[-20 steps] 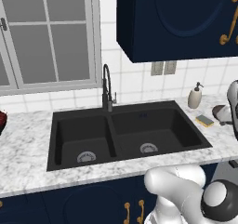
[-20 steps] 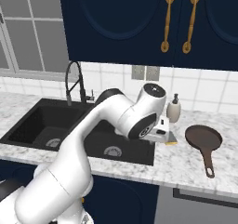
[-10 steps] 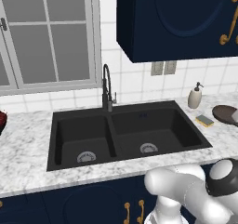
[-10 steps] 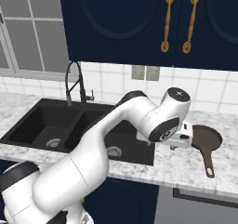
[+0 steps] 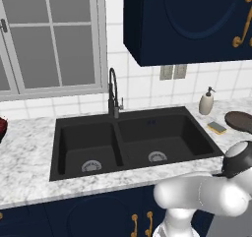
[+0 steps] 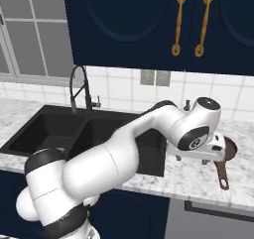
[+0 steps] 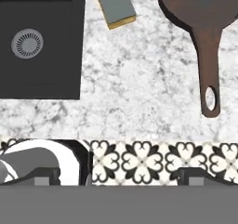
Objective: Pick the pan and sponge and place them into the sink. Then turn on the water.
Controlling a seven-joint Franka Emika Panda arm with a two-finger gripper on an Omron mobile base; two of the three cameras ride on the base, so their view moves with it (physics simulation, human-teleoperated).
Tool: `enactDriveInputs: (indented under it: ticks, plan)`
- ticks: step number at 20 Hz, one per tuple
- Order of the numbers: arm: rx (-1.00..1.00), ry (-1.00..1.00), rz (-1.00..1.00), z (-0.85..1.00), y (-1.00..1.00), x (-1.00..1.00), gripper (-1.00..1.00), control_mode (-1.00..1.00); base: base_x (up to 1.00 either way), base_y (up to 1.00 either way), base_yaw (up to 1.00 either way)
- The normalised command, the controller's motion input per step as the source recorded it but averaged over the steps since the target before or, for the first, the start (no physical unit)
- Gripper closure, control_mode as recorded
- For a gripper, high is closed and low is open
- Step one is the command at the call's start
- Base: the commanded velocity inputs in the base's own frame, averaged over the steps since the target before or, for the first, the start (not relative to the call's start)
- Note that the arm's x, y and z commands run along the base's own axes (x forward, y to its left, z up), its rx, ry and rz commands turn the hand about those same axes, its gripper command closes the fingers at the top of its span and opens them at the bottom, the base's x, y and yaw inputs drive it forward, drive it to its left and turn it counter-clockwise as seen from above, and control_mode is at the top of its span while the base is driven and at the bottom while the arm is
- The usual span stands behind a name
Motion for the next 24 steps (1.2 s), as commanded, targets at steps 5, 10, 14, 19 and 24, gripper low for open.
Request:
enactDriveInputs:
  ticks: [5,10,14,19,24]
  plan:
    - [-0.02,0.11,-0.05,-0.38,-0.57,0.35,-1.00,-1.00,0.00,0.00,0.00]
    - [0.06,0.11,-0.03,-0.12,-0.63,0.33,-1.00,-1.00,0.00,0.00,0.00]
    - [0.06,0.08,-0.01,-0.16,-0.58,0.28,-1.00,-1.00,0.00,0.00,0.00]
    - [0.04,0.06,0.00,-0.23,-0.44,0.28,-1.00,-1.00,0.00,0.00,0.00]
    - [0.01,0.04,0.00,-0.28,-0.34,0.31,-1.00,-1.00,0.00,0.00,0.00]
